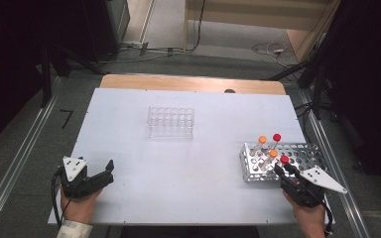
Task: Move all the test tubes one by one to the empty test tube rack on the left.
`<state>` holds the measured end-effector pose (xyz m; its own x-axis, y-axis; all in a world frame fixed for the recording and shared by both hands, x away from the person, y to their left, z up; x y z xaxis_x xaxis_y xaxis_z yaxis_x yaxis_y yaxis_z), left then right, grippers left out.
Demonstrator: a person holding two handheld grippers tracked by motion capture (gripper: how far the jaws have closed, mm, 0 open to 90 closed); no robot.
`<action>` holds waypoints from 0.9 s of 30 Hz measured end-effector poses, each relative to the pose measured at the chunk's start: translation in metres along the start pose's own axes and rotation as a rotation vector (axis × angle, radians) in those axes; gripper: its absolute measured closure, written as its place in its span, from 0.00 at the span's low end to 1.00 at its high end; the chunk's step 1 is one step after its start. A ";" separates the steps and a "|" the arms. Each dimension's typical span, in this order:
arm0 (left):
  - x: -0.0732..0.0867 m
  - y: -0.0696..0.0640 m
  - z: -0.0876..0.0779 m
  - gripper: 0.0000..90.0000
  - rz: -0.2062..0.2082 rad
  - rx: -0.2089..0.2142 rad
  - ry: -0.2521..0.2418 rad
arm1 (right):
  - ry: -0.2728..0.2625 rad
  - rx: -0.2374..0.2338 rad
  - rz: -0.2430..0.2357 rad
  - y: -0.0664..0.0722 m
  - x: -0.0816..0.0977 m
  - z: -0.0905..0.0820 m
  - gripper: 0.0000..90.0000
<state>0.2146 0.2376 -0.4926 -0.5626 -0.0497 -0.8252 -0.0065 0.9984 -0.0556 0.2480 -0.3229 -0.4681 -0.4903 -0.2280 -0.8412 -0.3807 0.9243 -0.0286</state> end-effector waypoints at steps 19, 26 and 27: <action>0.000 -0.001 0.000 0.08 0.006 0.003 0.008 | -0.075 0.012 0.012 -0.003 -0.011 -0.012 0.79; 0.000 -0.002 0.001 0.08 0.007 0.004 0.009 | -0.124 0.004 0.032 -0.004 -0.019 -0.024 0.79; 0.000 -0.002 0.001 0.08 0.007 0.005 0.009 | -0.132 0.003 0.036 -0.004 -0.021 -0.027 0.79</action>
<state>0.2156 0.2351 -0.4933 -0.5700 -0.0420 -0.8206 0.0021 0.9986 -0.0525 0.2388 -0.3297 -0.4361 -0.3960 -0.1523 -0.9055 -0.3620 0.9322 0.0015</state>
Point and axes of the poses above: each handheld gripper's, and its own axes: z roughly forward along the jaws, x roughly out of its underside, y roughly to its left, the point moved 2 cm from there along z, roughly forward along the jaws, and after that the axes turned 6 degrees about y, right-handed, at the moved point
